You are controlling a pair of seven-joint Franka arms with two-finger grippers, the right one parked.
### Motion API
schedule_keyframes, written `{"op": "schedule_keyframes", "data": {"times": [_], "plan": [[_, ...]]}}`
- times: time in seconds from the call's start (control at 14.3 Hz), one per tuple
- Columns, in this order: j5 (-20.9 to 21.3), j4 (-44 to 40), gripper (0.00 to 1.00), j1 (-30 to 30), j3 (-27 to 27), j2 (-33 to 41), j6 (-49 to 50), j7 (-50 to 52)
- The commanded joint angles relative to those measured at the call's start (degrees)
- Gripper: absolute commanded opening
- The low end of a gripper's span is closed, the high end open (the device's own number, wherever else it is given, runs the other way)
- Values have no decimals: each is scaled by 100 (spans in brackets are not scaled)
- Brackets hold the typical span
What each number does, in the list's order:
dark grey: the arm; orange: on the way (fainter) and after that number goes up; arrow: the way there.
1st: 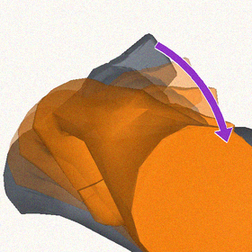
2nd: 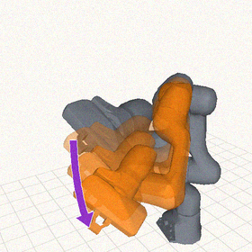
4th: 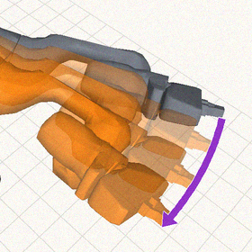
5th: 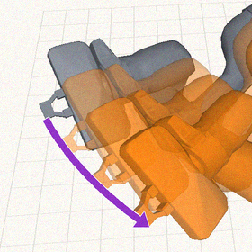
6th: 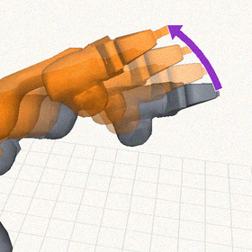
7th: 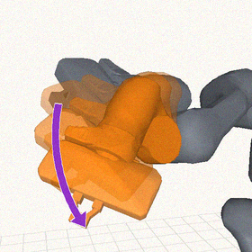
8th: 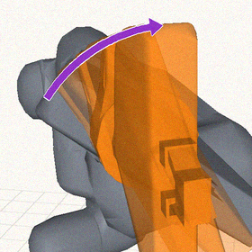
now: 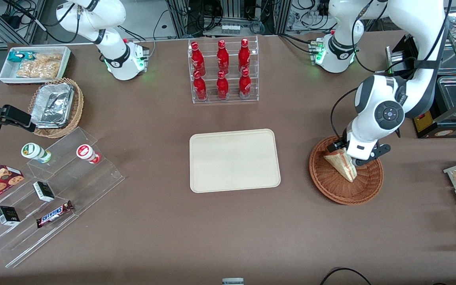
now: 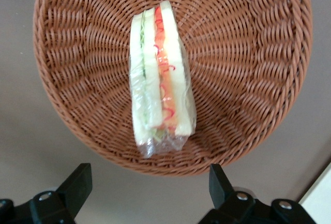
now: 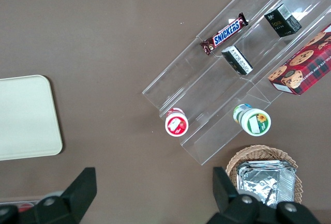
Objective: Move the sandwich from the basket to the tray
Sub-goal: 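Close the left gripper on the wrapped sandwich and lift it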
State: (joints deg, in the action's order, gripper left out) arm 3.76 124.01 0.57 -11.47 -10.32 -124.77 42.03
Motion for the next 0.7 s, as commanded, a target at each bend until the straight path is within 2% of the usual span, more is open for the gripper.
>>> {"op": "schedule_keyframes", "data": {"times": [0.0,0.35,0.63], "plan": [[-77,9,100,-49,-5,-84,-327,471],[-77,-17,100,-66,4,-356,-934,701],[-77,1,100,-66,83,-567,-979,710]]}}
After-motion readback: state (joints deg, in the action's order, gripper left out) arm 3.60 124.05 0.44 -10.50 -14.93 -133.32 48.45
